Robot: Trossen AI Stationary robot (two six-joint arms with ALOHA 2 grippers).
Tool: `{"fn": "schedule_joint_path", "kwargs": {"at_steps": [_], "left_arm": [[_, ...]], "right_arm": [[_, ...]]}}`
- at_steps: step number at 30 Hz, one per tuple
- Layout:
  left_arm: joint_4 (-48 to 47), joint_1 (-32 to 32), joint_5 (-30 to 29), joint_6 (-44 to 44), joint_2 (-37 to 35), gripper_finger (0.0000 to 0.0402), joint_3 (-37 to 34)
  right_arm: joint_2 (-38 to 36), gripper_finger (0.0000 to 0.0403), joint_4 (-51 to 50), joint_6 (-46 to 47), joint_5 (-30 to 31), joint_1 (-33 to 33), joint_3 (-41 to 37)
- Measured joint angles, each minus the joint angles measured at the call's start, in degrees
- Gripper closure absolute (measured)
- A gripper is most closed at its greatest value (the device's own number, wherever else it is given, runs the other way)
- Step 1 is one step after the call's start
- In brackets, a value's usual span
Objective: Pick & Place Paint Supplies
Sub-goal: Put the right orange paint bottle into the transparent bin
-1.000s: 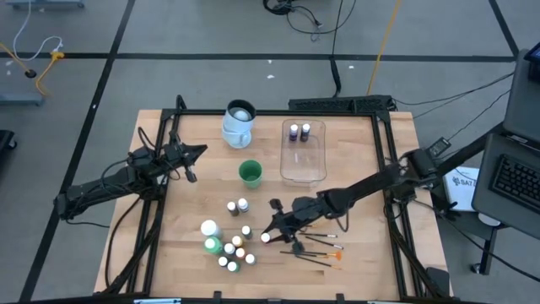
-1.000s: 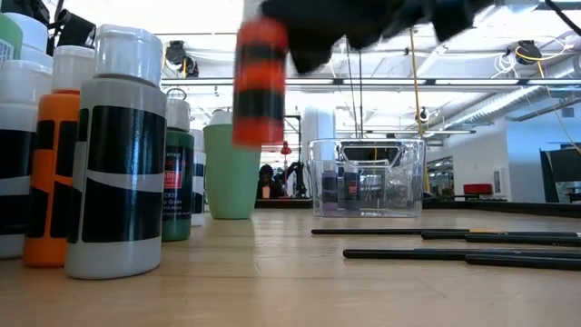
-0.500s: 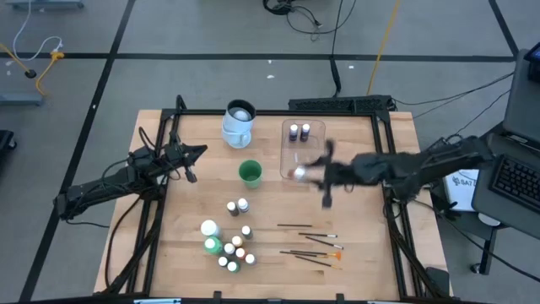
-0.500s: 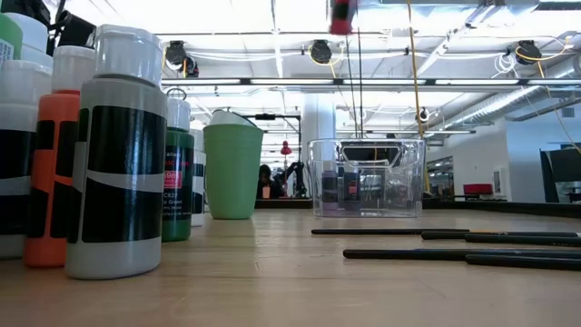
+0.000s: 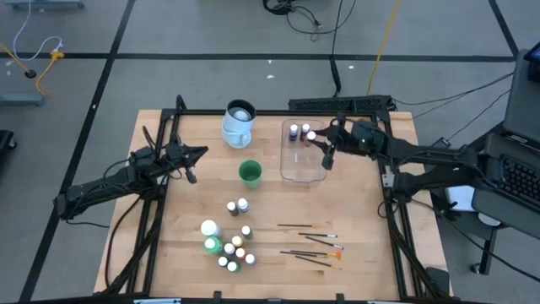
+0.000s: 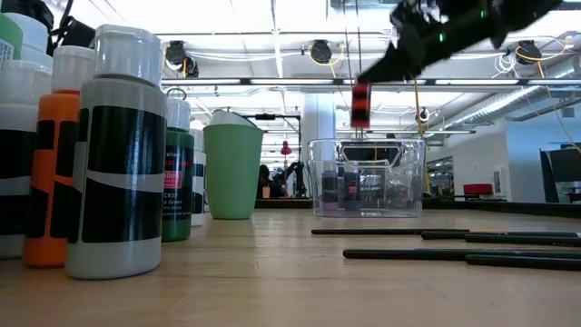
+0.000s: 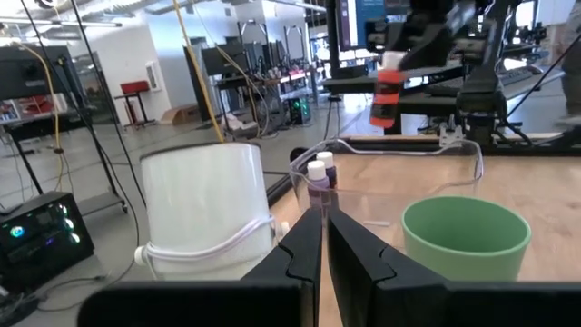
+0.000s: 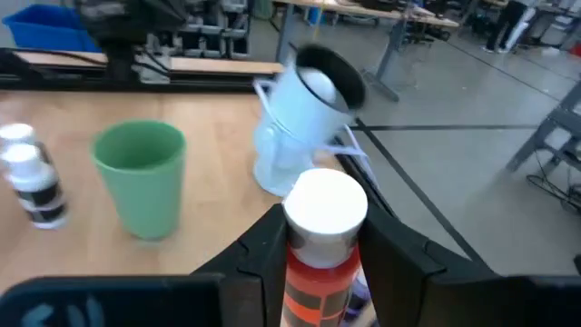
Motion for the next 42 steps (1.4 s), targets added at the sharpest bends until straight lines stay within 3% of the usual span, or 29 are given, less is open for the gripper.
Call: {"fn": "schedule_joint_path", "kwargs": {"at_steps": [5,12,24,42], "left_arm": [[-0.6,0.0,0.0,0.0,0.0,0.0376,0.0],[-0.6,0.0,0.0,-1.3,0.0,0.0376,0.0],[-0.6,0.0,0.0,-1.2,0.0,0.0376,0.0],[-0.6,0.0,0.0,-1.0,0.0,0.0376,0.0]], "right_arm": [[1.1,0.0297,4.0,1.4,-3.5,-6.3,-5.2],[7.7,0.0296,14.2,4.2,-2.5,-9.7,-10.1],[18.5,0.0297,24.6,4.3,1.7,-12.4,-10.6],[26.4,0.0293,31.4,7.2,8.9,-12.5,-10.5]]}}
